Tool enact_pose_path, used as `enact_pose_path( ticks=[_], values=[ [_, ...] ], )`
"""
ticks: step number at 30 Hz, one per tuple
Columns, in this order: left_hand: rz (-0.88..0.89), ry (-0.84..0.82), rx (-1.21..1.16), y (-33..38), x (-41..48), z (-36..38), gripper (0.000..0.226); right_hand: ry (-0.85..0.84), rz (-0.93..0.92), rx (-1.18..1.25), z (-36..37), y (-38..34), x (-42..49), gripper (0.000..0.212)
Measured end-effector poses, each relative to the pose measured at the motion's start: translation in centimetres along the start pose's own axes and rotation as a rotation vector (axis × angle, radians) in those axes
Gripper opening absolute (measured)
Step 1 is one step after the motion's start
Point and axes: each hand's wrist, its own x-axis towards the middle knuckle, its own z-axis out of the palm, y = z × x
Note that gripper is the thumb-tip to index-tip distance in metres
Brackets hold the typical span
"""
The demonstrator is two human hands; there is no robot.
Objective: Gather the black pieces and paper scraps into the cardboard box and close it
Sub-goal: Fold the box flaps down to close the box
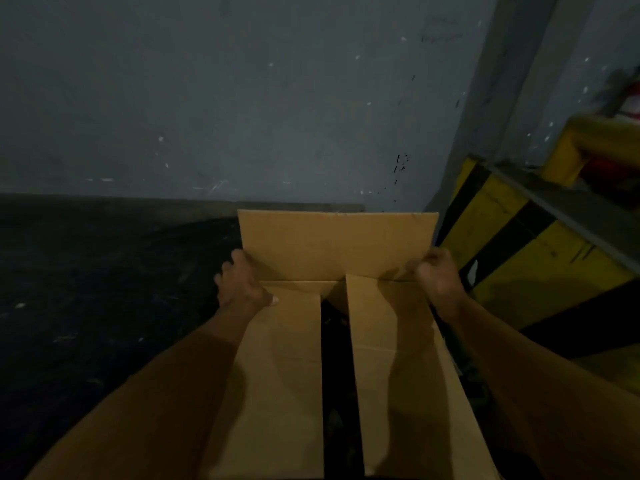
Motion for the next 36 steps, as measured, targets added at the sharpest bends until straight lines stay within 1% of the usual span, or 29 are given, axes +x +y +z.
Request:
enact_pose_path(
  ticks=[1, 2, 4, 5, 7, 8, 9, 10, 12, 14, 15, 17, 18, 20, 22, 25, 27, 28, 30, 31, 32, 34, 36],
  values=[
    [0.013, 0.017, 0.025, -0.3, -0.2, 0.0, 0.089, -0.001, 0.009, 0.122, -0.3, -0.8, -0.8, 0.022],
    [0.021, 0.03, 0.034, -0.5, -0.4, -0.1, 0.085, -0.011, 0.037, 0.239, -0.7, -1.4, -1.5, 0.018],
    [0.018, 0.049, -0.006, -0.7, -0.7, -0.2, 0.068, -0.058, 0.081, 0.392, -1.6, -2.1, -2.7, 0.023],
    [0.018, 0.065, -0.02, -0.6, -0.8, -0.5, 0.052, -0.091, 0.111, 0.447, -1.9, -2.4, -3.3, 0.038],
    [0.012, 0.074, -0.067, -0.7, -0.6, -1.2, 0.017, -0.128, 0.19, 0.468, -2.6, -2.8, -3.8, 0.078],
    [-0.007, 0.055, -0.143, -0.8, -0.5, -1.6, 0.006, -0.133, 0.225, 0.456, -2.7, -2.7, -3.8, 0.089],
    [-0.046, 0.014, -0.278, -0.8, -0.5, -2.0, 0.007, -0.129, 0.248, 0.465, -2.7, -2.8, -4.0, 0.093],
    [-0.117, -0.047, -0.474, -0.9, -0.8, -2.5, 0.012, -0.113, 0.278, 0.471, -2.8, -2.9, -4.3, 0.089],
    [-0.248, -0.195, -0.837, -1.2, -1.7, -3.3, 0.022, -0.079, 0.31, 0.469, -2.8, -3.2, -4.9, 0.065],
    [-0.288, -0.318, -1.022, -1.8, -2.2, -4.2, 0.039, -0.081, 0.328, 0.413, -3.0, -2.9, -5.5, 0.043],
    [-0.293, -0.364, -1.045, -2.0, -2.3, -4.6, 0.042, -0.073, 0.328, 0.379, -3.2, -2.8, -5.9, 0.035],
    [-0.304, -0.422, -0.95, -2.6, -2.0, -5.1, 0.034, -0.061, 0.323, 0.285, -3.7, -2.2, -6.4, 0.023],
    [-0.323, -0.426, -0.874, -2.7, -2.0, -5.3, 0.03, -0.061, 0.316, 0.228, -3.9, -2.0, -6.8, 0.019],
    [-0.371, -0.42, -0.695, -3.1, -2.0, -5.6, 0.027, -0.05, 0.289, 0.157, -4.0, -1.2, -7.1, 0.017],
    [-0.392, -0.397, -0.527, -3.7, -2.4, -5.6, 0.028, -0.035, 0.254, 0.097, -3.7, -0.1, -6.9, 0.015],
    [-0.367, -0.325, -0.405, -4.2, -2.9, -4.5, 0.025, -0.025, 0.189, 0.012, -3.2, 1.6, -7.2, 0.006],
    [-0.268, -0.271, -0.213, -4.5, -3.1, -3.5, 0.032, -0.011, 0.122, -0.104, -2.7, 3.1, -7.0, 0.013],
    [-0.2, -0.22, -0.062, -4.4, -3.3, -3.1, 0.038, 0.017, 0.081, -0.223, -2.5, 3.7, -7.0, 0.013],
    [-0.045, -0.036, 0.188, -4.0, -4.1, -2.7, 0.04, 0.07, -0.073, -0.631, -2.2, 3.9, -7.4, 0.007],
    [0.059, 0.049, 0.258, -3.4, -4.8, -2.6, 0.036, 0.061, -0.179, -0.826, -2.0, 3.3, -7.9, 0.013],
    [0.173, 0.074, 0.342, -2.7, -5.7, -2.3, 0.03, 0.023, -0.265, -0.937, -1.7, 2.7, -8.6, 0.019],
    [0.346, 0.004, 0.553, -1.4, -7.4, -1.3, 0.023, -0.078, -0.35, -1.044, -0.8, 1.7, -9.6, 0.025],
    [0.422, -0.051, 0.651, -0.6, -8.8, -0.5, 0.023, -0.114, -0.345, -1.092, -0.1, 0.9, -10.1, 0.021]
  ],
)
